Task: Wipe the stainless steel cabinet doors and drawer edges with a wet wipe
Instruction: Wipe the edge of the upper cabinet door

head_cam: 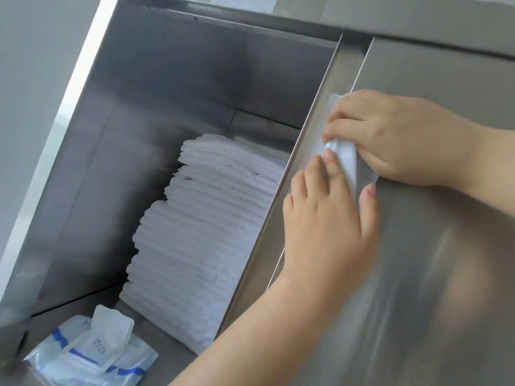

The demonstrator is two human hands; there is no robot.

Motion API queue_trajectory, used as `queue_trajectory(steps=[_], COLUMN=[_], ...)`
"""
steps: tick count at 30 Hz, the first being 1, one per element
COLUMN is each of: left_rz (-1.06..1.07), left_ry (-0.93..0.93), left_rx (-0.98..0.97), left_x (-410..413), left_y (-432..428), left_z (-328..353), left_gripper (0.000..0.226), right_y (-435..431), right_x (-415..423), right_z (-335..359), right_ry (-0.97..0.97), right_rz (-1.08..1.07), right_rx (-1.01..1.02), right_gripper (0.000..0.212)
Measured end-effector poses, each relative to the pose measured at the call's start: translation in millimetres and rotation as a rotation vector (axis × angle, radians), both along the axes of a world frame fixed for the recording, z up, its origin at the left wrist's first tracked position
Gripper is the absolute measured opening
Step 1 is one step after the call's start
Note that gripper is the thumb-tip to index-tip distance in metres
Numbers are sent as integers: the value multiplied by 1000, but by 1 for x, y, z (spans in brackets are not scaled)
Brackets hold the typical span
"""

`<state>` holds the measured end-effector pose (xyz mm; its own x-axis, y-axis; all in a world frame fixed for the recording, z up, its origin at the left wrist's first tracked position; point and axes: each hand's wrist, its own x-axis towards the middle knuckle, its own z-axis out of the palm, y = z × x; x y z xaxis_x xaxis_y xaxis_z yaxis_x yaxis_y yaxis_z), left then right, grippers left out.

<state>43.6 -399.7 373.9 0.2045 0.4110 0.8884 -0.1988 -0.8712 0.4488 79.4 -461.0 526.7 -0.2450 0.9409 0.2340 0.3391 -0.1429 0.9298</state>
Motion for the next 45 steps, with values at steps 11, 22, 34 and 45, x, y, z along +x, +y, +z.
queue_trajectory(steps=[11, 22, 34, 45], left_rz=[-167, -341, -361, -285], left_ry=[177, 230, 266, 292], left_rx=[-228, -524, -692, -727], left_x=[-19, -45, -54, -51], left_y=[-24, -22, -20, -24], left_z=[-170, -320, -434, -468], left_gripper=[79, 65, 53, 42], right_y=[3, 17, 32, 50], right_x=[-17, -20, -26, -32], right_z=[-171, -326, -429, -464], right_ry=[12, 128, 269, 382], right_rz=[-154, -357, -443, -510], right_rx=[-168, -545, -758, -839], right_gripper=[41, 41, 36, 27])
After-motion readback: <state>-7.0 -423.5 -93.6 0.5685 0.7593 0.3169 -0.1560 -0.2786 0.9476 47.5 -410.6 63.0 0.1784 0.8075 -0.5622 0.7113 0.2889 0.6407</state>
